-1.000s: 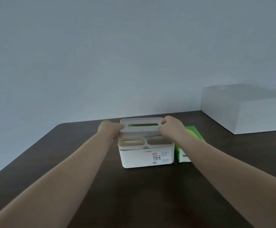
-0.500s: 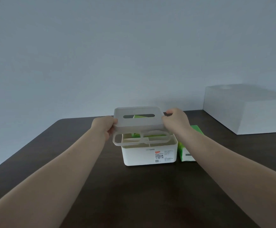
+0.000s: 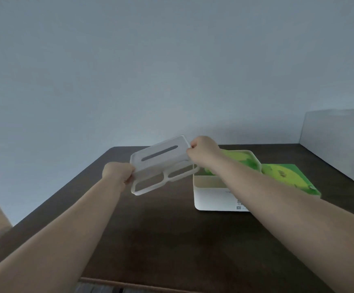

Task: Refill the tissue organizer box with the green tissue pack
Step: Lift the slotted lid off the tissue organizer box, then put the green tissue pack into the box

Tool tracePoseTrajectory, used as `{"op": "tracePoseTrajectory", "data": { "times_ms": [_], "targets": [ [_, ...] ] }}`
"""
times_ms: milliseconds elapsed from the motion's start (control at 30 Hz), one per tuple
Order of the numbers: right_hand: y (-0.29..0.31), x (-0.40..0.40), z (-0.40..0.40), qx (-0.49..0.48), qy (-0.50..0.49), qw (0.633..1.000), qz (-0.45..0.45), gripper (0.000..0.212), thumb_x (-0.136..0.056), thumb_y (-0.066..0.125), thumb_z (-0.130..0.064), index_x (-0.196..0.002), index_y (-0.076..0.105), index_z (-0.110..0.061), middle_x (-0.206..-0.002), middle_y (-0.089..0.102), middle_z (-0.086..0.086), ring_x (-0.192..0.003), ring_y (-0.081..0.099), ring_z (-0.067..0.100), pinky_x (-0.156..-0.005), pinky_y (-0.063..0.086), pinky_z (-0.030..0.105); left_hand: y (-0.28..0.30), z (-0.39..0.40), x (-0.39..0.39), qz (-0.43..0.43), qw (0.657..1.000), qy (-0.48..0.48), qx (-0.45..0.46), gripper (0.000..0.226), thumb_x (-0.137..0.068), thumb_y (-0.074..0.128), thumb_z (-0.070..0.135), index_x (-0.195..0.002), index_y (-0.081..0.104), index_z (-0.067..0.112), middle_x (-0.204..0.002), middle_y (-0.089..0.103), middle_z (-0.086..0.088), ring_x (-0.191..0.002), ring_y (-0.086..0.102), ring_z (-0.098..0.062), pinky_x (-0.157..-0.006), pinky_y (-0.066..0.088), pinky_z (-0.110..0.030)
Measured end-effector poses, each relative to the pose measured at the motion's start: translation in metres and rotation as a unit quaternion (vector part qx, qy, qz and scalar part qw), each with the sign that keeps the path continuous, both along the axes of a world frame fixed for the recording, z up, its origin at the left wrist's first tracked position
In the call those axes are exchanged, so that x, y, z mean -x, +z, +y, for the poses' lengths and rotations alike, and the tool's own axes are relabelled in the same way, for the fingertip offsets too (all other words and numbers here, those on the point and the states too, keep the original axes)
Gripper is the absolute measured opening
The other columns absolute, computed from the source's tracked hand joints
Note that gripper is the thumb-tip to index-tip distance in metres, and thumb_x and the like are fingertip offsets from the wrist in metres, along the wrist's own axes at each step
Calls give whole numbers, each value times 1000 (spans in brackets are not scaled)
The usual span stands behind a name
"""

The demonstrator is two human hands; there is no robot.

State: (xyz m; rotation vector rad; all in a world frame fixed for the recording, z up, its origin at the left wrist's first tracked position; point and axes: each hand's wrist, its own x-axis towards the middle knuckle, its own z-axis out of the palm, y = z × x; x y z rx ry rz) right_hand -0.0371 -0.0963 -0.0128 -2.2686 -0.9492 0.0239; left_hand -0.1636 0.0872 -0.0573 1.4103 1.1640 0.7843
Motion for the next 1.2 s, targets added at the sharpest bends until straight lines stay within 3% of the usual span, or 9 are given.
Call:
{"op": "tracePoseTrajectory", "data": {
  "times_ms": [100, 233, 333, 533, 633, 733, 867, 1067, 1200],
  "targets": [
    [-9, 17, 25, 62, 21, 998, -6, 17, -85, 46, -6, -69, 52, -9, -68, 50, 5, -73, 49, 28, -51, 33, 26, -11, 17, 16, 57, 998, -2, -5, 15, -81, 53, -4, -68, 58, 0, -70, 55, -15, -73, 61, -32, -86, 58, -44],
    [-25, 32, 53, 138, 38, 990, -5, 21, -88, 45, -5, -98, 63, 1, -94, 63, 13, -92, 60, 31, -70, 41, 28, -22, 30, 28, 97, 995, -12, 8, 13, -84, 48, -1, -86, 61, -2, -70, 51, -14, -53, 55, -25, -52, 50, -28],
    [-39, 35, 70, 207, 50, 977, 14, 17, -89, 44, -6, -79, 57, -2, -77, 53, 7, -83, 55, 26, -70, 41, 30, -31, 34, 27, 107, 993, -42, 26, 19, -88, 46, -6, -72, 53, 1, -71, 47, -11, -58, 53, -21, -67, 54, -33],
    [-55, 31, 80, 284, 68, 956, 41, 34, -90, 39, -6, -119, 56, -1, -100, 58, 11, -78, 50, 21, -72, 40, 29, -41, 30, 14, 116, 990, -82, 25, 24, -91, 43, -7, -70, 45, 6, -77, 48, -11, -68, 52, -21, -61, 47, -27],
    [-53, 30, 78, 264, 69, 961, 45, 34, -88, 39, -3, -117, 57, 0, -81, 52, 6, -61, 43, 16, -62, 37, 27, -43, 30, 12, 143, 987, -77, 19, 10, -87, 42, -3, -85, 51, 2, -92, 47, -15, -83, 50, -27, -72, 44, -31],
    [-43, 28, 69, 227, 68, 971, 31, 32, -88, 40, -3, -112, 59, 1, -94, 58, 10, -72, 50, 21, -66, 43, 29, -40, 26, 11, 216, 972, -80, -54, 18, -87, 44, 2, -69, 44, 6, -74, 43, -9, -64, 41, -22, -59, 36, -26],
    [-30, 13, 46, 151, 42, 988, -16, 20, -85, 45, -8, -67, 54, -7, -66, 54, 6, -71, 51, 27, -49, 35, 25, -21, 9, 1, 255, 950, -104, -144, 24, -82, 44, 2, -60, 40, 9, -64, 39, -3, -58, 35, -20, -52, 32, -24],
    [-16, -9, -22, 30, -14, 999, -43, 38, -82, 45, -7, -44, 40, -11, -49, 44, 4, -49, 39, 21, -57, 40, 30, 1, -41, -28, 164, 963, -170, -128, 7, -76, 48, 1, -74, 51, 8, -79, 50, -12, -77, 45, -22, -71, 41, -33],
    [-17, -26, -67, 15, -64, 996, -57, 24, -84, 44, -11, -63, 56, -5, -68, 60, 9, -61, 53, 26, -63, 50, 40, 8, -77, -46, 127, 959, -216, -133, 10, -83, 53, 6, -80, 62, 8, -85, 61, -11, -79, 56, -24, -87, 54, -38]
  ]
}}
